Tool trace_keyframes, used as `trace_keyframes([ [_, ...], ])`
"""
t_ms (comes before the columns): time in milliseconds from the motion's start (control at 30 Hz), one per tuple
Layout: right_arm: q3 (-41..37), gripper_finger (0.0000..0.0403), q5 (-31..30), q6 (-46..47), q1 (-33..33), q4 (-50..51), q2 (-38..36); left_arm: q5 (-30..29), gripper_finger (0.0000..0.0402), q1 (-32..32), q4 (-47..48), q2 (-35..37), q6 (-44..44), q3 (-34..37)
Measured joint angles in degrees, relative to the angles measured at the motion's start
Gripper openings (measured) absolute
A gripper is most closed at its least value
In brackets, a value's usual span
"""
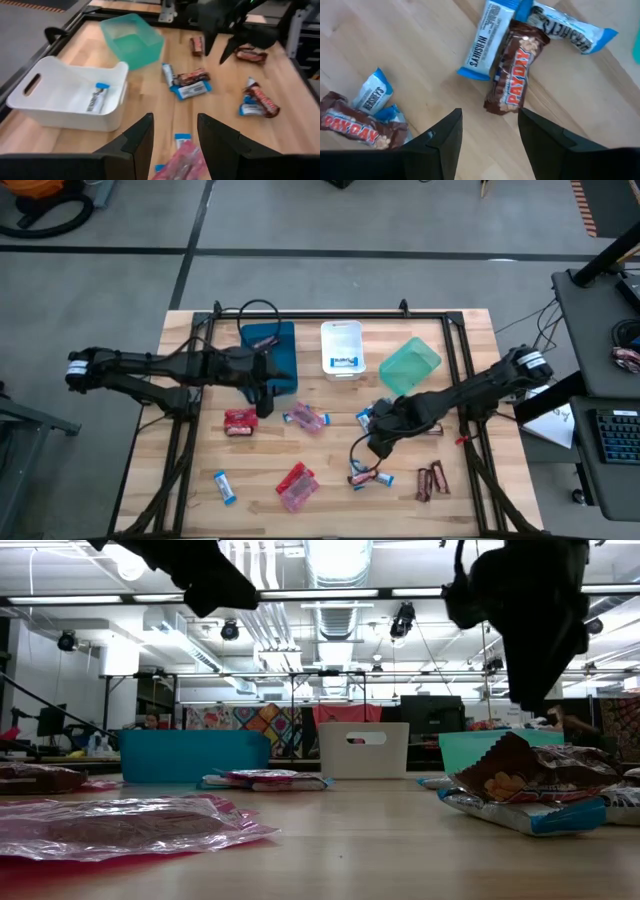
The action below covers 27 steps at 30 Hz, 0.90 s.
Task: Sort candy
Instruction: Put the brown chocolate into the blue bin
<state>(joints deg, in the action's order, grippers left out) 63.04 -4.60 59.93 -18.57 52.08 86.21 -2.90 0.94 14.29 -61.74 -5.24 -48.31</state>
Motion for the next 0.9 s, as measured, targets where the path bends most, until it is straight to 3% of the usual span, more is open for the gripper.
trace_keyframes([
  [400,-0.1,0.0249,-1.1,-1.0,0.2,2.5,6.9,-0.1,0.0135,-2.0,-2.8,-0.1,0.0,0.0],
  [900,-5.4,0.0249,-2.0,-1.6,2.0,-4.4,7.8,0.6,0.0135,-2.0,-6.0,-5.2,-0.4,0.2],
])
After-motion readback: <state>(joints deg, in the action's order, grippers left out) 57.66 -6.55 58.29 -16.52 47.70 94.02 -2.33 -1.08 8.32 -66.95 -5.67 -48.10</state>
